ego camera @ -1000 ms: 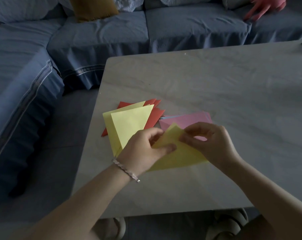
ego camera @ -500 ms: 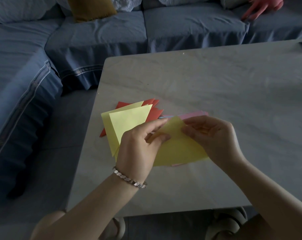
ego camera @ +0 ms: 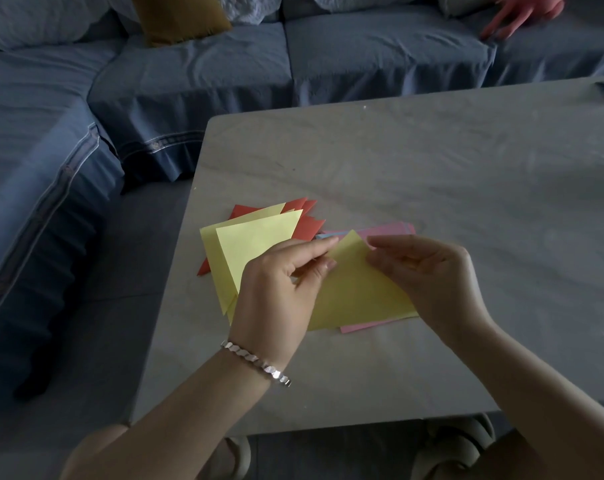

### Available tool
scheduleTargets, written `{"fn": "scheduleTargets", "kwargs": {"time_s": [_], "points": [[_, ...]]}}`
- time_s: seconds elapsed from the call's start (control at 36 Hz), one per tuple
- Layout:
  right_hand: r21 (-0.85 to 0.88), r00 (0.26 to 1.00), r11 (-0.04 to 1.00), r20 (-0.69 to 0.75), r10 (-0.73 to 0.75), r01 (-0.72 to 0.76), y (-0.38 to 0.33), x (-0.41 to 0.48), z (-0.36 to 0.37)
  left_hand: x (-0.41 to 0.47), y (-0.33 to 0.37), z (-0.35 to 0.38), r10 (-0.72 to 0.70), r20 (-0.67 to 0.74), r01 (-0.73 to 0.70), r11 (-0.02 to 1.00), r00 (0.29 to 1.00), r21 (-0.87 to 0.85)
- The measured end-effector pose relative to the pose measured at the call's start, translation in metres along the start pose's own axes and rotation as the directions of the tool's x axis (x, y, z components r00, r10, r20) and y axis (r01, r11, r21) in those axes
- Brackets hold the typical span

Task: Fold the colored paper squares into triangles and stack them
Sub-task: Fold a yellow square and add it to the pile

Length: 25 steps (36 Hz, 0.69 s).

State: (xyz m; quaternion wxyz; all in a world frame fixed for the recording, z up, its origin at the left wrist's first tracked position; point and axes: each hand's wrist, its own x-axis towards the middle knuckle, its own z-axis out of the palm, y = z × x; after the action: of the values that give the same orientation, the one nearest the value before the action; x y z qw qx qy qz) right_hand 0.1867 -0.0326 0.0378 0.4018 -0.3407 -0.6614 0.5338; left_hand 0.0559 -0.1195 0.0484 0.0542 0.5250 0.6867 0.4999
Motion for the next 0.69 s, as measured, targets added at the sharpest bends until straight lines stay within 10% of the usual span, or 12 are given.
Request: {"fn": "scheduleTargets", "kwargs": {"time_s": [0.69], "points": [[-0.009, 0.999, 0.999, 0.033, -0.04, 0.04, -0.0028, -0.0022, 0.0019, -0.0003, 0.0028, -0.0014, 0.06, -0.002, -0.059, 0.995, 0.998, 0.081]]}}
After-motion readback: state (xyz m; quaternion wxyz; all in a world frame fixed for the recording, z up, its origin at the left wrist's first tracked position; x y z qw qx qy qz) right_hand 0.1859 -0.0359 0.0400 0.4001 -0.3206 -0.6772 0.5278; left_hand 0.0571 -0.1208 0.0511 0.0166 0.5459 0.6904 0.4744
